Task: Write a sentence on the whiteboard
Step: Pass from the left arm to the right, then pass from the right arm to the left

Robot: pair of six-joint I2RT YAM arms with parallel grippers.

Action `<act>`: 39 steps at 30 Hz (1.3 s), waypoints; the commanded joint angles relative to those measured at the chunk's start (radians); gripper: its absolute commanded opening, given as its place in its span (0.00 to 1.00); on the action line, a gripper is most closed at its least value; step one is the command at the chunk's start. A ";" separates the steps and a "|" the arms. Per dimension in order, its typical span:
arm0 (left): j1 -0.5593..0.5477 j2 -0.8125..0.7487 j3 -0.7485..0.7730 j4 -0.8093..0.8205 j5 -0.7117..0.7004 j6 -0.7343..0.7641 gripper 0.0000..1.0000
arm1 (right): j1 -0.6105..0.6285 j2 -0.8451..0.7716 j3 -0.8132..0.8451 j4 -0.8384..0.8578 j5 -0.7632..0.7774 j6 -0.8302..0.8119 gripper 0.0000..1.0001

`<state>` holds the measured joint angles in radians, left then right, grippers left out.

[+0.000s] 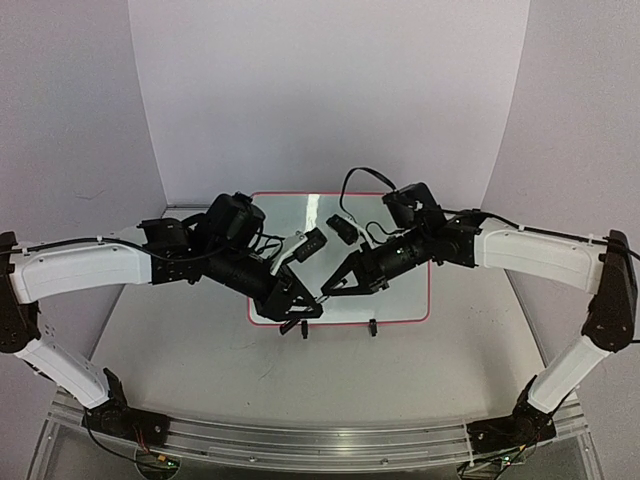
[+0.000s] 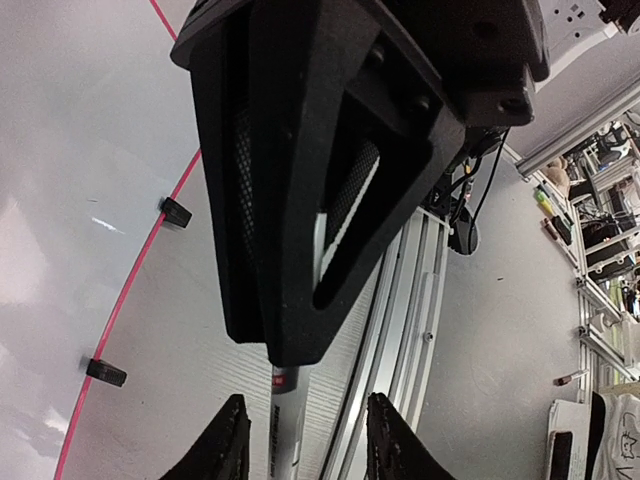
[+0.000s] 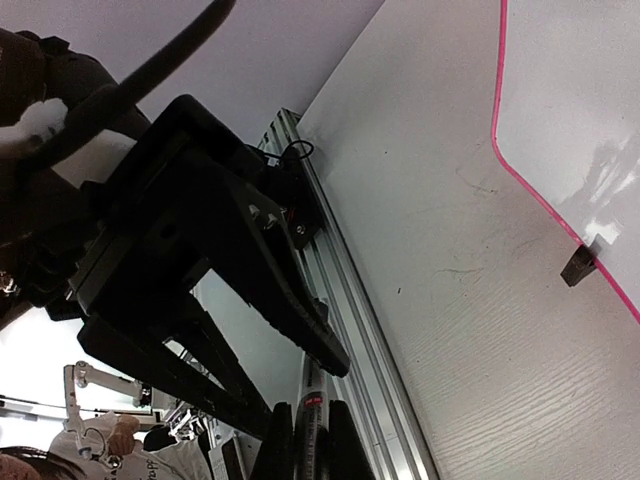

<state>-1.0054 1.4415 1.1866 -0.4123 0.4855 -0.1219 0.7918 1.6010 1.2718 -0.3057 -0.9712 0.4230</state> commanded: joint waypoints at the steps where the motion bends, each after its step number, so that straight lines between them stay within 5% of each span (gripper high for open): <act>1: 0.002 -0.085 -0.087 0.186 -0.053 -0.177 0.74 | -0.003 -0.127 -0.019 0.059 0.174 -0.051 0.00; 7: 0.047 -0.135 -0.206 0.386 -0.001 -0.378 0.85 | -0.007 -0.221 -0.085 0.237 0.169 -0.010 0.00; 15: 0.098 -0.194 -0.313 0.649 0.191 -0.539 0.85 | -0.006 -0.267 -0.145 0.362 0.144 0.030 0.00; 25: 0.114 -0.269 -0.347 0.709 0.222 -0.591 0.57 | -0.006 -0.315 -0.184 0.394 0.176 0.044 0.00; 39: 0.117 -0.289 -0.377 0.750 0.202 -0.620 0.40 | -0.007 -0.337 -0.212 0.426 0.159 0.096 0.00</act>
<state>-0.8928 1.1847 0.8072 0.2806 0.6783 -0.7326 0.7868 1.2896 1.0668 0.0656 -0.8158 0.4913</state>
